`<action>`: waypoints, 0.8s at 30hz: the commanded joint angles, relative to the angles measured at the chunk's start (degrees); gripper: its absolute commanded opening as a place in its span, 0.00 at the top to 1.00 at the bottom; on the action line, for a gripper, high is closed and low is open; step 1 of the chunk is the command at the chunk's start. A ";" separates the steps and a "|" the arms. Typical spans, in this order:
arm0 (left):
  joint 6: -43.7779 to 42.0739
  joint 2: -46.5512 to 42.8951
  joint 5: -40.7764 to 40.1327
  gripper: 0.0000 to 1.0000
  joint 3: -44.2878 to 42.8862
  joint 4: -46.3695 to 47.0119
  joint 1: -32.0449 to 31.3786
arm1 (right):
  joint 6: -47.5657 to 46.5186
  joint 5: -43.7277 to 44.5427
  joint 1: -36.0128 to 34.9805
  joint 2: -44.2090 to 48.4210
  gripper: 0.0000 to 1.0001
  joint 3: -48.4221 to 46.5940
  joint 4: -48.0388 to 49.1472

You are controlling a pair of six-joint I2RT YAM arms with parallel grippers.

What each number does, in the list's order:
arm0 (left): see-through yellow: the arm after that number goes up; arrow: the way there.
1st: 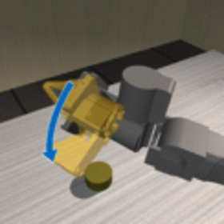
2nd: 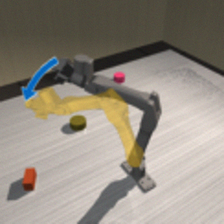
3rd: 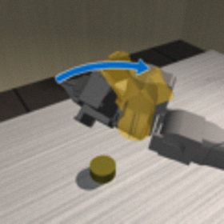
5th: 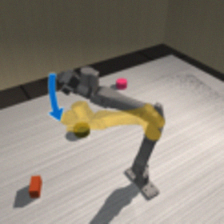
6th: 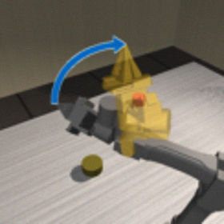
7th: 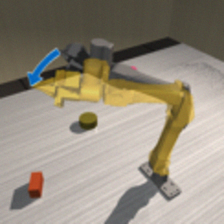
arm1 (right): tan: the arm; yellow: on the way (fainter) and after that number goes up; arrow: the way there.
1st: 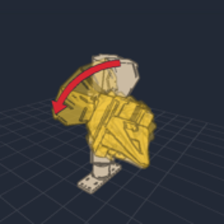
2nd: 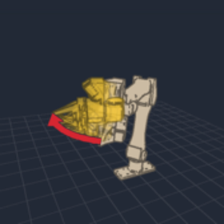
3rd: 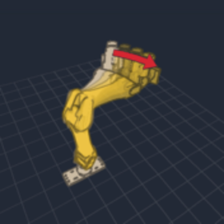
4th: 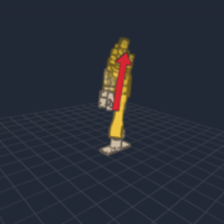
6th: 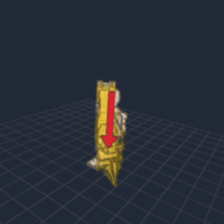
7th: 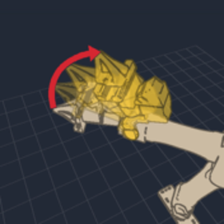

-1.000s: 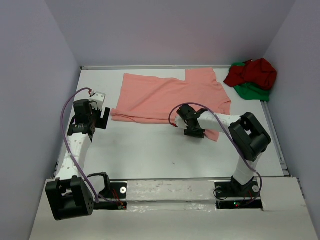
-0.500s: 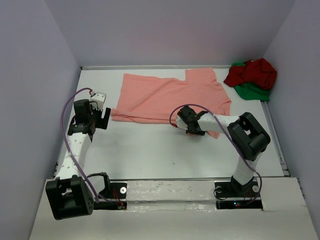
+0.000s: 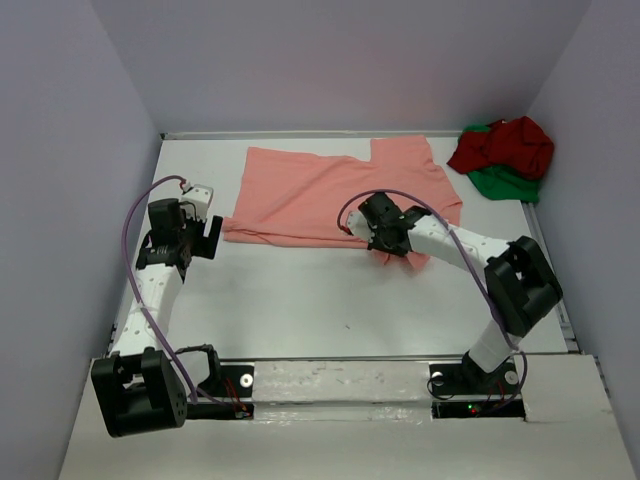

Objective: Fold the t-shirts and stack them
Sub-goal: Fold the flattened tshirt in 1/3 of the way

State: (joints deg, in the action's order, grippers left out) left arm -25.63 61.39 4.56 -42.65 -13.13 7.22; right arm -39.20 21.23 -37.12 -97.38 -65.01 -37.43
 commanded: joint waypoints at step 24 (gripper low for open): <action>-0.74 1.90 1.77 0.01 -2.87 -1.11 0.16 | -2.20 10.76 1.08 -4.65 1.00 -10.04 7.10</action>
State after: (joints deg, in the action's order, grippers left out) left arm -25.67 63.75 5.54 -42.89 -14.11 7.22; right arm -40.51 29.28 -37.08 -100.92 -72.31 -35.51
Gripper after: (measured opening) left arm 0.989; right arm 0.038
